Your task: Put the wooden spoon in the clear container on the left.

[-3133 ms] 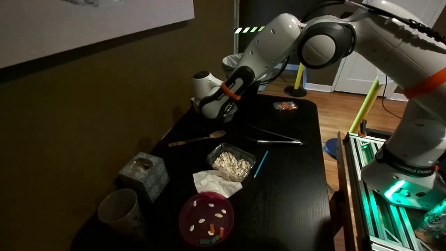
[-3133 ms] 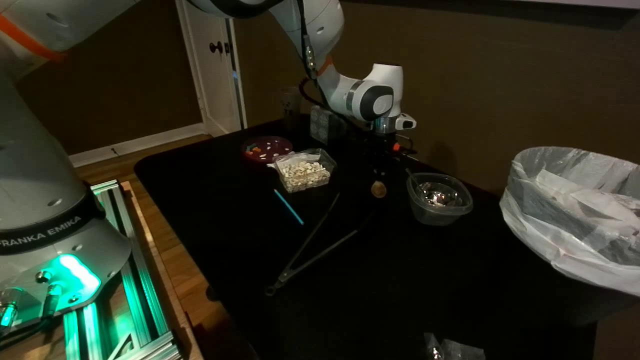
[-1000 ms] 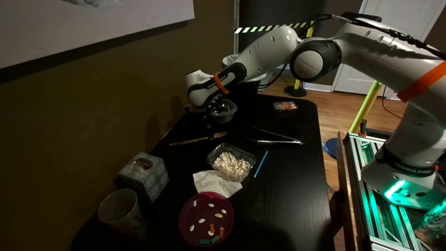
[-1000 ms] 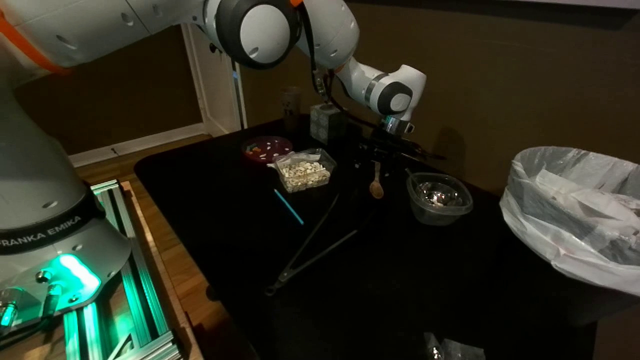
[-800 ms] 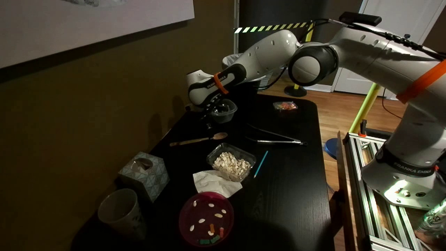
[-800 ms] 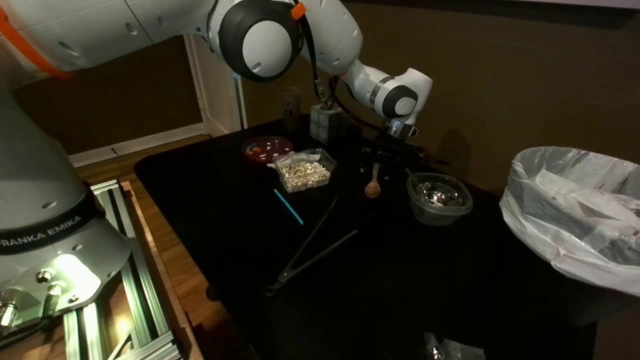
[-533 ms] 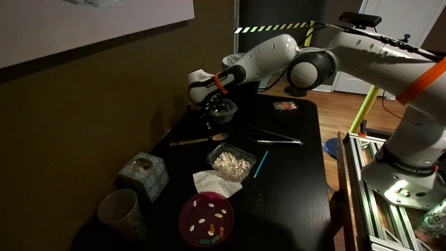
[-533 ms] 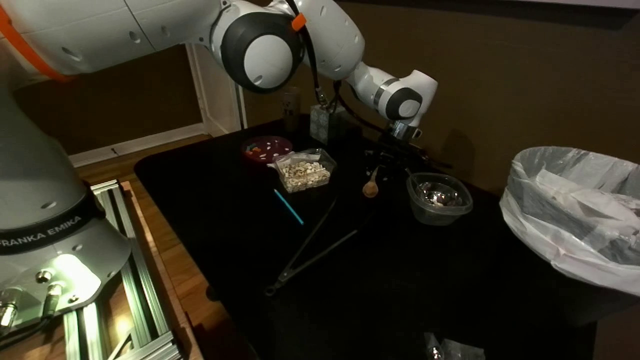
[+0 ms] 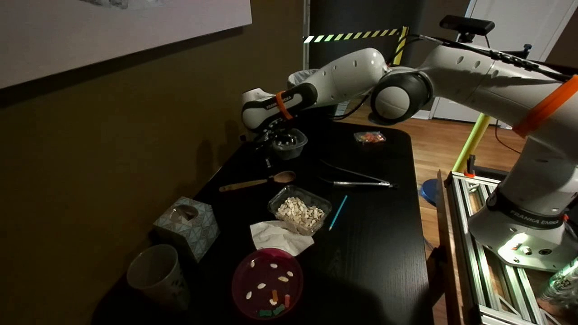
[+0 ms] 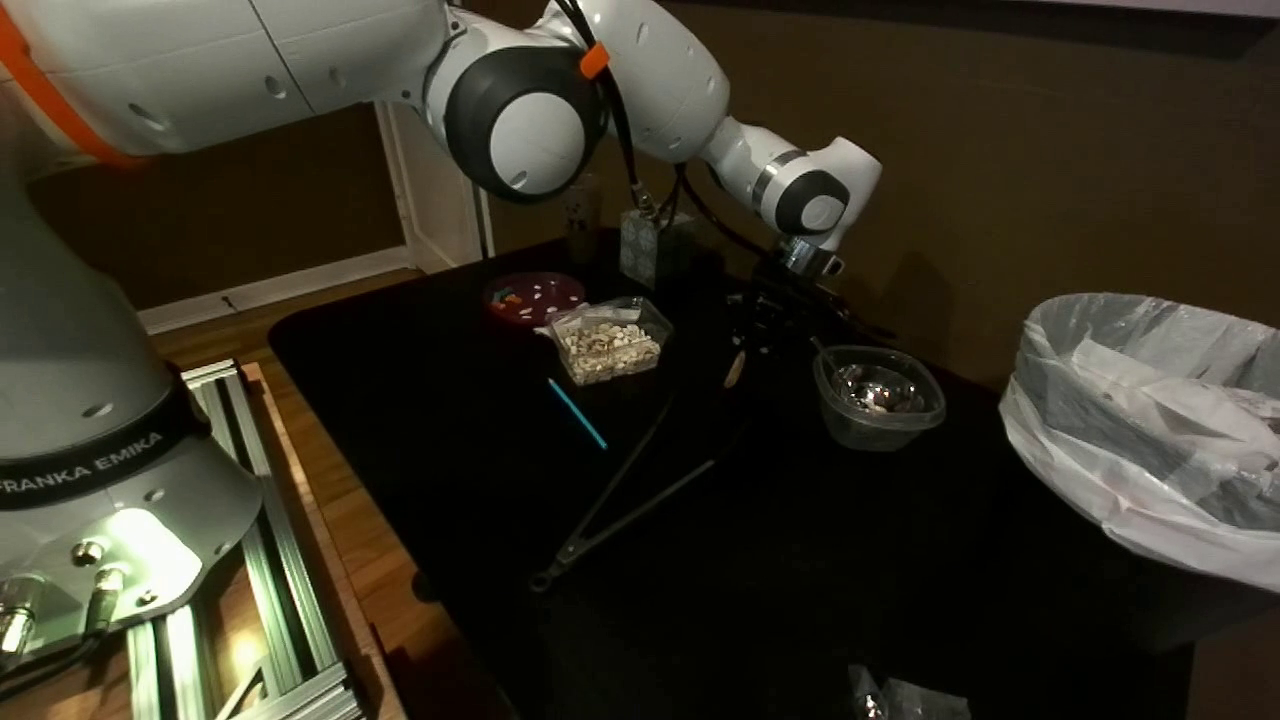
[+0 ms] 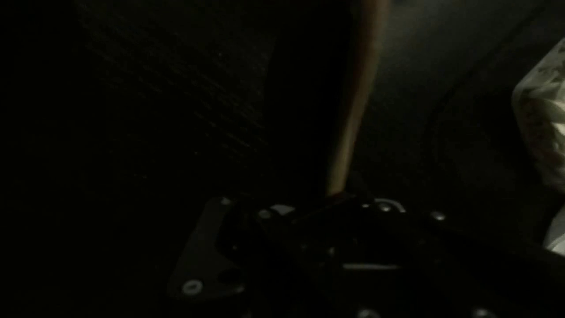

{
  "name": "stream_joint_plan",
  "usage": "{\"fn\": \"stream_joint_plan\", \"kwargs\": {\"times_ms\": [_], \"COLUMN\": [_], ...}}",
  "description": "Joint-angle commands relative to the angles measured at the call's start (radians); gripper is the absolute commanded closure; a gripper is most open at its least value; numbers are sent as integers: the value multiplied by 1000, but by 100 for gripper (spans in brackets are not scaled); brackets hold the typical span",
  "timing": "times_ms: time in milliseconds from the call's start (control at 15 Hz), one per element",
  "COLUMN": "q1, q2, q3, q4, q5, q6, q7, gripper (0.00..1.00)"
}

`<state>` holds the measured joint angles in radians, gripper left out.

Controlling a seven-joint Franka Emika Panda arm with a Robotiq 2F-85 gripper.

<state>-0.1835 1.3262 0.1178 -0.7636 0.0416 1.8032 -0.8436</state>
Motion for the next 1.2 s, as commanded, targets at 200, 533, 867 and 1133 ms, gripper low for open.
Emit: {"fn": "stream_joint_plan", "kwargs": {"times_ms": [200, 533, 867, 1133], "q1": [-28, -17, -18, 8], "q2": [-18, -22, -10, 10], "q3": [38, -4, -16, -35], "q4": [35, 19, 28, 30], "q5": [89, 49, 40, -18], "q6": [-14, 66, 99, 105], "q7": [112, 113, 105, 33], "gripper": [100, 68, 55, 27]}}
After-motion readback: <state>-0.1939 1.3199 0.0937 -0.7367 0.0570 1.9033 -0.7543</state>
